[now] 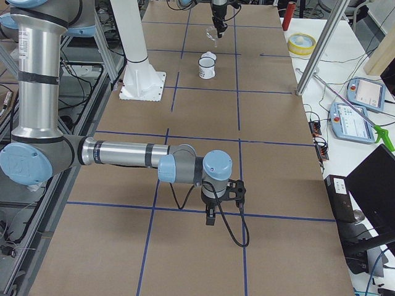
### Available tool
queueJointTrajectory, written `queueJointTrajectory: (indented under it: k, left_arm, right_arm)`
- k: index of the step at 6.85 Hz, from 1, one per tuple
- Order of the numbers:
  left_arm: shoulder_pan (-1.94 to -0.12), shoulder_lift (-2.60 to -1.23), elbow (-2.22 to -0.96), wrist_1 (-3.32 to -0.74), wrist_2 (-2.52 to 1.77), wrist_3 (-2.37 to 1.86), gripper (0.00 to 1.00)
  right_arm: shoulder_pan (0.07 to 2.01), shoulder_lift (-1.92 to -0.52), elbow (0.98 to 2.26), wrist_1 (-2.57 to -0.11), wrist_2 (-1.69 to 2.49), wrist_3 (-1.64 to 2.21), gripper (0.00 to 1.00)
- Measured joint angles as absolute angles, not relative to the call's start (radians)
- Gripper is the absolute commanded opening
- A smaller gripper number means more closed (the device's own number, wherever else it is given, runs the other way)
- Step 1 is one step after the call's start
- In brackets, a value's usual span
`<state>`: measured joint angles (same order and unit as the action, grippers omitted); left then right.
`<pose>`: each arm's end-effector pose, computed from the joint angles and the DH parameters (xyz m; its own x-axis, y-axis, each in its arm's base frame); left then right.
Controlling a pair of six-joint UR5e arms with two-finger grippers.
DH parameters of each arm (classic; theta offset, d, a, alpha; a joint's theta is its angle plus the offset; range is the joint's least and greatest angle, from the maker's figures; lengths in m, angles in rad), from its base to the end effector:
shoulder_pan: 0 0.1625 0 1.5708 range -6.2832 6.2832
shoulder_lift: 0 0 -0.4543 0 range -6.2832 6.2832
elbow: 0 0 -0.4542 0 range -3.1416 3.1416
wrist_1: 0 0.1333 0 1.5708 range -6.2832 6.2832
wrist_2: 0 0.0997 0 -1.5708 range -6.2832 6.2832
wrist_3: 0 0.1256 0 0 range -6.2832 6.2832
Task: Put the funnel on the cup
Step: 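Lift the funnel with the left gripper and carry it over the mug, then lower the funnel into the mug's opening and open the left gripper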
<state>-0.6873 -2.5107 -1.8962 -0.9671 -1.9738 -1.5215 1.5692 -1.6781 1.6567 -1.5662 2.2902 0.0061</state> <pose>0.4515 -0.4793 0.0272 0.6287 -0.4574 -0.6289 0.3668 0.8875 -0.2788 0.0497 -0.5036 0.7200 0.7522 0.0160 0.6587 -0.0030 0.9998 -0.0208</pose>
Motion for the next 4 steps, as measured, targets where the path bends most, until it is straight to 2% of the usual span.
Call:
queueJointTrajectory:
  k: [4]
  left_arm:
    - [-0.584,-2.387,-1.806,-1.144,-1.973,-1.463,0.00]
  right_arm:
    - [1.569,-1.678,1.657,-1.566,2.290,0.006,1.00]
